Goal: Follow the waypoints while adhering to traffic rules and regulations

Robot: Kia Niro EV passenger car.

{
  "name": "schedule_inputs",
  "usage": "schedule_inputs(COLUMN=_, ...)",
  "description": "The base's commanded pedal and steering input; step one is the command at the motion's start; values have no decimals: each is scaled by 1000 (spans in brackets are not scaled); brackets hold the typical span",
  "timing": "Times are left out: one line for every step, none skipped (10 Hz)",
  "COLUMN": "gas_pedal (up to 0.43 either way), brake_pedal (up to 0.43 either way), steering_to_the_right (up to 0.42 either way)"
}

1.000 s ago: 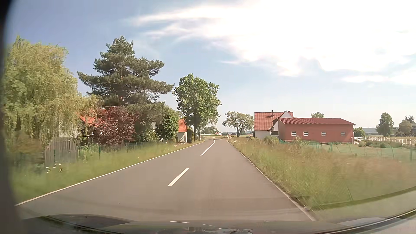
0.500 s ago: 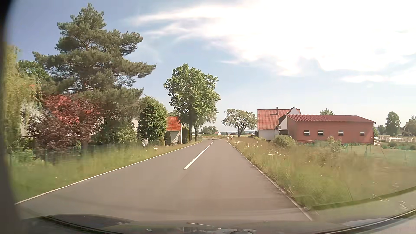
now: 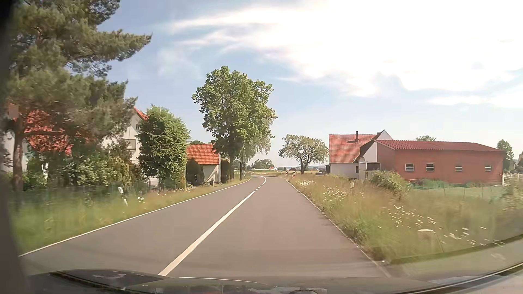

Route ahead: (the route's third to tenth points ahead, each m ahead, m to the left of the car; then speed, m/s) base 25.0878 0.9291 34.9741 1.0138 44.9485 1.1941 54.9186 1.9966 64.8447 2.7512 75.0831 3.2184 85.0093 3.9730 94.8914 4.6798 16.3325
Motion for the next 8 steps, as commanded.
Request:
schedule_inputs(gas_pedal=138, brake_pedal=0, steering_to_the_right=-1)
schedule_inputs(gas_pedal=138, brake_pedal=0, steering_to_the_right=-2)
schedule_inputs(gas_pedal=138, brake_pedal=0, steering_to_the_right=-2)
schedule_inputs(gas_pedal=138, brake_pedal=0, steering_to_the_right=-3)
schedule_inputs(gas_pedal=138, brake_pedal=0, steering_to_the_right=-3)
schedule_inputs(gas_pedal=138, brake_pedal=0, steering_to_the_right=-2)
schedule_inputs(gas_pedal=138, brake_pedal=0, steering_to_the_right=-3)
schedule_inputs(gas_pedal=138, brake_pedal=0, steering_to_the_right=-3)
